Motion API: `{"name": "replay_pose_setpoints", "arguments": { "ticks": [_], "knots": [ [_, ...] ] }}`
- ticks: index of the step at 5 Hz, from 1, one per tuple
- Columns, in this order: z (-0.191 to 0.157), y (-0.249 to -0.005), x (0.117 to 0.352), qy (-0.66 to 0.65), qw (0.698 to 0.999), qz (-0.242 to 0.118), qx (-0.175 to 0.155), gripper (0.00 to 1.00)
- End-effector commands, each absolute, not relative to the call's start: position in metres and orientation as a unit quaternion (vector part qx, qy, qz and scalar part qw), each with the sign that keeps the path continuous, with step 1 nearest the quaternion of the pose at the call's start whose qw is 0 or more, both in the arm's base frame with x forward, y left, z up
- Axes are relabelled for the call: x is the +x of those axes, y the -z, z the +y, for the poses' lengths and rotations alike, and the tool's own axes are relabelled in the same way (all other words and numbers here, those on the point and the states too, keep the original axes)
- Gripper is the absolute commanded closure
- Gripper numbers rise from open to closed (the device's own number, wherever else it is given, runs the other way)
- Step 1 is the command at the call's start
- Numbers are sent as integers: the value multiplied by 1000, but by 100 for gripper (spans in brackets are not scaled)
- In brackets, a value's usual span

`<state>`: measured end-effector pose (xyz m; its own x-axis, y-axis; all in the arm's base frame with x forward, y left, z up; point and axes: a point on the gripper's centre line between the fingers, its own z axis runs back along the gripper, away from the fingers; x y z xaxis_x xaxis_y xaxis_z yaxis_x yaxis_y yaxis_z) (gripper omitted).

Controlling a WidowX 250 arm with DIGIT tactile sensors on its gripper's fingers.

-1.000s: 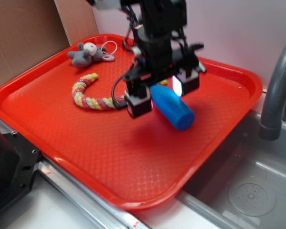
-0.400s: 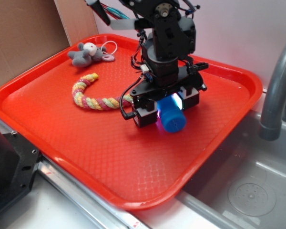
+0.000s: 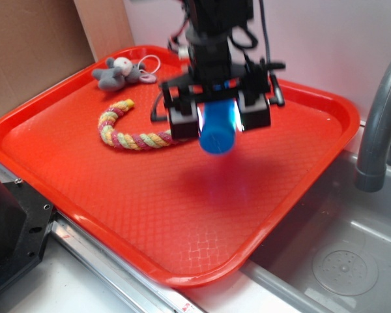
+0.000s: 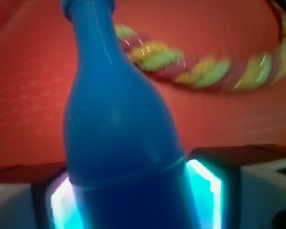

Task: Grab the blue bottle.

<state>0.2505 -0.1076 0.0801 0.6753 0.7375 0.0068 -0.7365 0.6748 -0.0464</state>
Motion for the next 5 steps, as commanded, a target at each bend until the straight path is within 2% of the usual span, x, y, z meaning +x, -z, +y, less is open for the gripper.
{"name": "replay_pose_setpoints", "arguments": {
  "ticks": [1, 2, 3, 4, 5],
  "knots": [
    [-99, -159, 242, -170, 985, -2, -34, 100],
    [-77, -200, 215, -93, 995, -24, -38, 100],
    [-57, -222, 195, -93, 993, -48, -61, 100],
    [-44, -231, 182, -109, 990, -55, -67, 100],
    [-42, -222, 188, -163, 985, -31, -39, 100]
  ]
}}
